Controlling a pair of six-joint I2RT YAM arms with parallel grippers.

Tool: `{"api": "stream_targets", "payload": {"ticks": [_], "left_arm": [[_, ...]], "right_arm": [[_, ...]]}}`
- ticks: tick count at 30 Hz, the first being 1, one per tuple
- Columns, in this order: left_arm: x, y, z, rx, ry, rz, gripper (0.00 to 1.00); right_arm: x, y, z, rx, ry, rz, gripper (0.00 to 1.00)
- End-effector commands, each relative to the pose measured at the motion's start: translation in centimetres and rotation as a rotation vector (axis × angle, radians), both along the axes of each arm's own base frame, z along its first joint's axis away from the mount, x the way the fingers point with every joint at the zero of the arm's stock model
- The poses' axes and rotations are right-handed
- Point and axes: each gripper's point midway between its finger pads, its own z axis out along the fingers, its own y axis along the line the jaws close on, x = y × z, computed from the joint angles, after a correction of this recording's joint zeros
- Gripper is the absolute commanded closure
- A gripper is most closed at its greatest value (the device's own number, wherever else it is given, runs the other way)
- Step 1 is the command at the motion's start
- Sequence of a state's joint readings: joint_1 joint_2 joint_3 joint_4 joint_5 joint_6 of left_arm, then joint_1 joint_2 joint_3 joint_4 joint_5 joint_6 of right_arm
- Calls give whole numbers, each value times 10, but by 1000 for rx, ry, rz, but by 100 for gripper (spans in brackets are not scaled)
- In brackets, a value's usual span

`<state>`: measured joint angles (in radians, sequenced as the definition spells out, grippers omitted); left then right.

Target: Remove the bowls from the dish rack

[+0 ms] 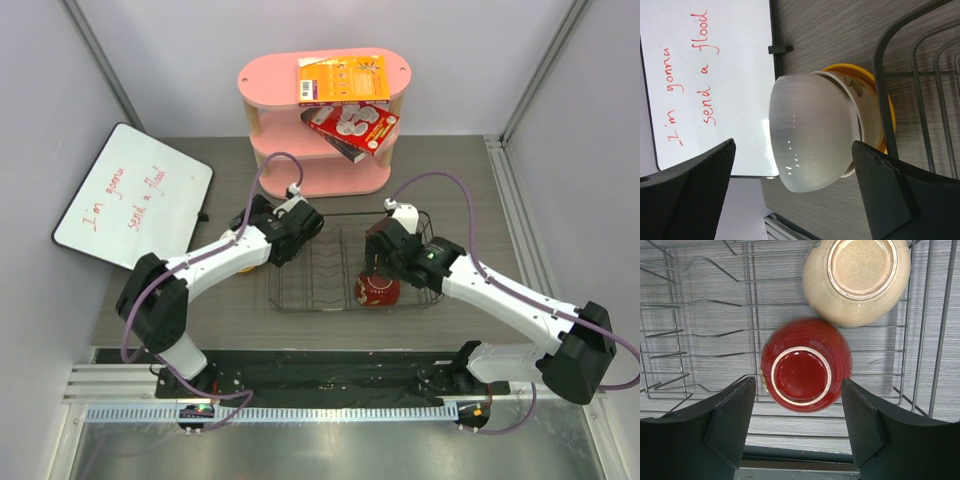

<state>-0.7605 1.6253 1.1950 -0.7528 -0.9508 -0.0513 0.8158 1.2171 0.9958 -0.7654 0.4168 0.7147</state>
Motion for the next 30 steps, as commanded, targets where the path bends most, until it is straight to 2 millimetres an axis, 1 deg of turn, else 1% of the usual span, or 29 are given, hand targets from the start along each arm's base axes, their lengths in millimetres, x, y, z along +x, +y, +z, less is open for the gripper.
{"api": "stream_targets", "payload": {"ticks": [1, 6, 9, 11, 13, 16, 17, 19, 20, 21, 22, 23, 24, 26, 27, 28, 30], "left_arm": [[1, -8, 26, -86, -86, -5, 2], [-2, -12, 29, -118, -92, -13, 2], [-5, -14, 37, -167, -98, -19, 2], [-9, -15, 46, -204, -110, -31, 2], [-12, -11, 55, -216, -130, -32, 2], [-15, -4, 56, -217, -130, -34, 0], [-14, -5, 59, -248, -144, -41, 0], [-16, -8, 53, -323, -115, -54, 0], [-15, -2, 57, -376, -127, -32, 0], [-13, -1, 56, -436, -135, -12, 2], [-15, -10, 49, -528, -87, -39, 5], [-12, 0, 48, -569, -85, -2, 9], [-12, 2, 47, -605, -79, 6, 11], [-12, 5, 42, -640, -68, 33, 12], [-11, 10, 37, -638, -59, 53, 12], [-10, 11, 35, -644, -57, 62, 13], [-10, 10, 26, -668, -20, 70, 16]], "right_arm": [[7, -5, 13, 29, -56, -49, 25], [9, -5, 16, 35, -66, -53, 25], [8, -5, 16, 35, -64, -52, 25], [8, -5, 15, 35, -61, -50, 25], [7, -5, 15, 37, -60, -51, 25], [7, -5, 12, 34, -54, -54, 25], [7, -6, 12, 33, -54, -52, 25], [7, -5, 11, 30, -49, -50, 25], [7, -5, 10, 29, -47, -48, 25], [6, -4, 10, 28, -47, -45, 25], [6, -5, 11, 29, -48, -46, 25], [6, -5, 11, 29, -50, -45, 25], [6, -6, 11, 27, -51, -42, 25], [6, -7, 12, 28, -53, -46, 25], [6, -7, 12, 29, -54, -46, 25], [5, -8, 10, 25, -48, -44, 25], [6, -9, 11, 25, -51, -47, 25]]}}
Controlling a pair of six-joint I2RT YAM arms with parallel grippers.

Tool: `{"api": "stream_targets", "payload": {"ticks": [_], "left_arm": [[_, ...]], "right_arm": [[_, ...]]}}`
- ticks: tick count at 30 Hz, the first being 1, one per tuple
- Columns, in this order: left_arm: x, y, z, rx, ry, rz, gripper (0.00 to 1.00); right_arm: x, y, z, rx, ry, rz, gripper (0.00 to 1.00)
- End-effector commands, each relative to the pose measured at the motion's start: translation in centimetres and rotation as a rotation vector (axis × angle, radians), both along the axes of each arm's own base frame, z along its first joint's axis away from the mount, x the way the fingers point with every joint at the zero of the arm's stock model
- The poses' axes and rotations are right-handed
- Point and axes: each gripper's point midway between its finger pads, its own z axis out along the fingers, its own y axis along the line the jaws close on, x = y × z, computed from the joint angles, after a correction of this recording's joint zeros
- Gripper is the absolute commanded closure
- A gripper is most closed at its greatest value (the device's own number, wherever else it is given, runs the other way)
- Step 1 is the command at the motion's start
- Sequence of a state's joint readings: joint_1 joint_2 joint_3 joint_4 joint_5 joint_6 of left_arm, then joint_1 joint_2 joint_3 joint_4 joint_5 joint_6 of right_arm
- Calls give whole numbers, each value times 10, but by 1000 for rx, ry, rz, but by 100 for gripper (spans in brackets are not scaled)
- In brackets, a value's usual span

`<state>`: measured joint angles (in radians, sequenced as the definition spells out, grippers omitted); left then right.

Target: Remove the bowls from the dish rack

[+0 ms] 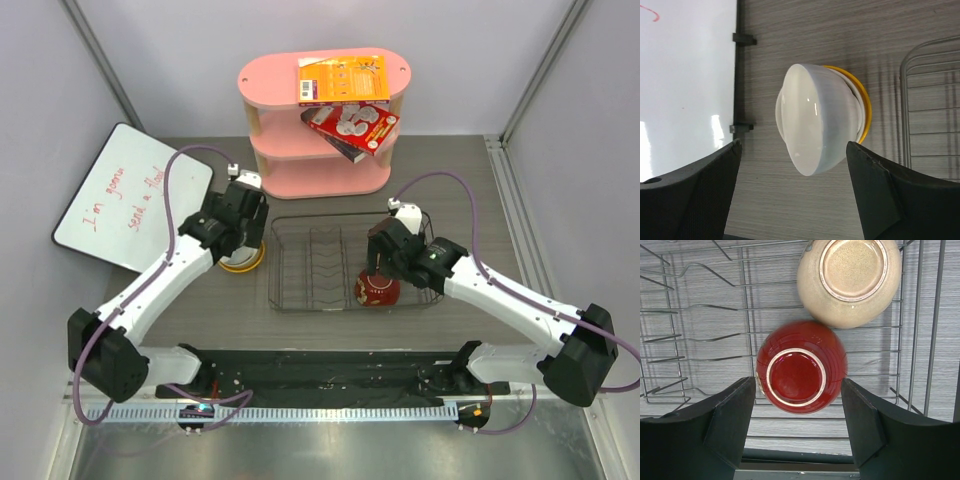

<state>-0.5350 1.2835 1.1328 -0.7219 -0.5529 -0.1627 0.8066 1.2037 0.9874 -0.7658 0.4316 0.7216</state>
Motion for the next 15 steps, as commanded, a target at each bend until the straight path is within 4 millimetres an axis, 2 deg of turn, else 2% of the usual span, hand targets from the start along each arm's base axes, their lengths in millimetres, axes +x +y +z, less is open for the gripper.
{"api": "stream_targets", "payload": {"ticks": [1, 3, 12, 15], "left_arm": [[2, -20, -16, -149, 46, -35, 17], [1, -26, -21, -185, 64, -48, 21], [0, -26, -48, -173, 137, -29, 25], [0, -26, -49, -178, 137, -30, 35]], "right_arm": [[4, -3, 9, 25, -36, -23, 25], [4, -3, 8, 24, -32, -23, 25], [4, -6, 8, 17, -30, -21, 25], [3, -5, 3, 12, -17, -18, 25]]}}
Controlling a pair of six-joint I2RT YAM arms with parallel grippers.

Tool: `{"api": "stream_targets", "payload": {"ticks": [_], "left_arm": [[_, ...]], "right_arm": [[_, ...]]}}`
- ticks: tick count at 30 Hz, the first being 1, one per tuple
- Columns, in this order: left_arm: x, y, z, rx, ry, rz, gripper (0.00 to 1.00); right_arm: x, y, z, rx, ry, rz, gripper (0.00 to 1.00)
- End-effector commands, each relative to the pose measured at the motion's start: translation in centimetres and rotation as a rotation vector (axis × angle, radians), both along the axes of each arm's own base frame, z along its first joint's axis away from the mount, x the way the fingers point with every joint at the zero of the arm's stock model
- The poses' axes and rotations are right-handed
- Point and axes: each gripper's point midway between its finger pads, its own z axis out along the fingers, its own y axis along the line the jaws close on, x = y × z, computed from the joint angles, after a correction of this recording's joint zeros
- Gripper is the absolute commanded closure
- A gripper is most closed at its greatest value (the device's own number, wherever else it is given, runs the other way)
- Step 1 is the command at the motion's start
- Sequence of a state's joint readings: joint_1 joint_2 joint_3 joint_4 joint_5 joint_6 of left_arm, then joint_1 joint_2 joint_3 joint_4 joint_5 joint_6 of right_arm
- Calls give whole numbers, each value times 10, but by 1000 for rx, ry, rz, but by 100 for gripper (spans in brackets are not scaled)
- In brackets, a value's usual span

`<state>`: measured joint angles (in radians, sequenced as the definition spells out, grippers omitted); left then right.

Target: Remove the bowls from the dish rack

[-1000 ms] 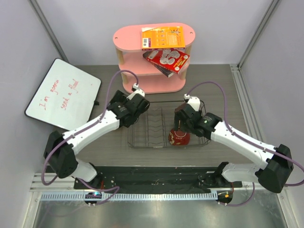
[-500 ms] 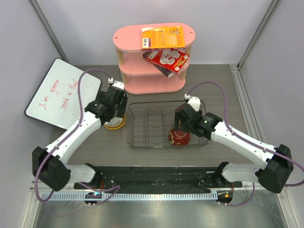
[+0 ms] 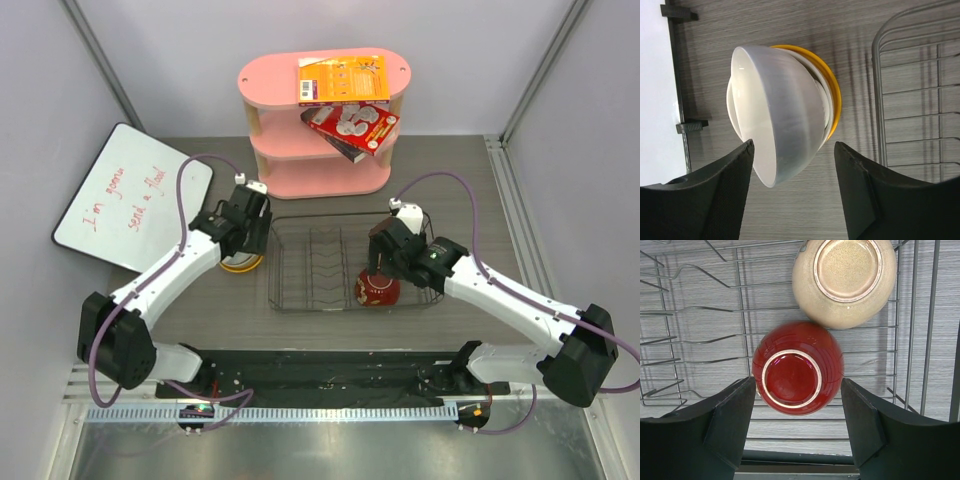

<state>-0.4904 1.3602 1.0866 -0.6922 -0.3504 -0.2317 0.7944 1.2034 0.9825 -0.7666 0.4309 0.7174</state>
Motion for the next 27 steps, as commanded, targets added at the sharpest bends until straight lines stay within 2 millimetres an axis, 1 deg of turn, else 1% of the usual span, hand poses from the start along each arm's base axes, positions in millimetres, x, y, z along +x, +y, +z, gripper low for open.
{"api": "stream_targets", "payload": {"ticks": [1, 2, 4, 5, 7, 8, 10, 13, 14, 16, 17, 19, 21, 24, 25, 27], "left_arm": [[3, -4, -2, -34, -12, 4, 39], [3, -4, -3, -31, -7, 6, 42], [3, -3, -5, -21, 3, 7, 45], [2, -2, -6, -13, 6, 9, 49], [1, 0, -8, -2, 18, 9, 53], [1, 0, -7, -2, 16, 8, 56], [0, 1, -4, -3, 7, 8, 60], [1, 2, 0, 4, 2, 4, 71], [1, 2, 2, 8, 5, 0, 78], [-1, 4, 1, 17, 17, 3, 85], [-2, 5, 1, 21, 22, 3, 91], [-3, 5, 2, 24, 22, 1, 93], [-3, 5, 3, 22, 19, 0, 94], [-4, 4, 1, 19, 27, -7, 92], [-4, 2, 1, 11, 31, -13, 90], [-3, -2, -3, 0, 42, -18, 89]], "right_arm": [[1, -1, 4, 17, -20, -10, 25], [1, -2, 4, 15, -19, -11, 25], [2, -2, 5, 14, -23, -9, 25], [2, -3, 5, 10, -23, -11, 25], [3, -4, 5, 9, -26, -13, 25], [3, -4, 5, 10, -27, -13, 25], [3, -4, 5, 8, -26, -15, 25], [2, -4, 2, 8, -17, -14, 25], [2, -4, 2, 7, -15, -13, 25], [3, -4, 2, 7, -16, -15, 25], [2, -3, 2, 8, -16, -12, 25], [3, -5, 3, 7, -19, -15, 25], [3, -5, 4, 6, -23, -16, 25], [3, -4, 4, 10, -22, -13, 25], [3, -4, 2, 7, -17, -15, 25], [3, -4, 1, 5, -14, -15, 25]]}}
